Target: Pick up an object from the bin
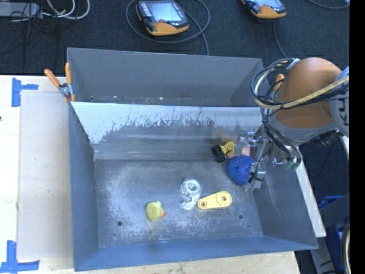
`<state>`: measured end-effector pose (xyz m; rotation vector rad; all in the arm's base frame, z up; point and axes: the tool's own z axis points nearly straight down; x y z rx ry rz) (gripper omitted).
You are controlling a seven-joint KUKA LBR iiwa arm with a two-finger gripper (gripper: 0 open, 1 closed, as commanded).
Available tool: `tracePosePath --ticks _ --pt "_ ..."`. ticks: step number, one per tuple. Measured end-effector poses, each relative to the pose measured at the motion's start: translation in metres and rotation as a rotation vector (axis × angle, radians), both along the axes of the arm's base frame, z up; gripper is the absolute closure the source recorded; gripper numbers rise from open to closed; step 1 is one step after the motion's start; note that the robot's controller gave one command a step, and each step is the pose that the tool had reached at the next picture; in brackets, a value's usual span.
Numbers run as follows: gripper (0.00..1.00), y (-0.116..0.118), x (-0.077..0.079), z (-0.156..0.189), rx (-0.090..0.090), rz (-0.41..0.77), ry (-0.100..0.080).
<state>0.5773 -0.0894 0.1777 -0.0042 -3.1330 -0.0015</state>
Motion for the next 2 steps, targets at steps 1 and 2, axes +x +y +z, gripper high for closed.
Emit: tracePosePath --ticks 1,2 --pt "0.0 -0.059 0.003 -0.111 0.003 0.074 0.003" --pt "0.0 0.038 -0.008 -0.102 0.005 -0.064 0.004"
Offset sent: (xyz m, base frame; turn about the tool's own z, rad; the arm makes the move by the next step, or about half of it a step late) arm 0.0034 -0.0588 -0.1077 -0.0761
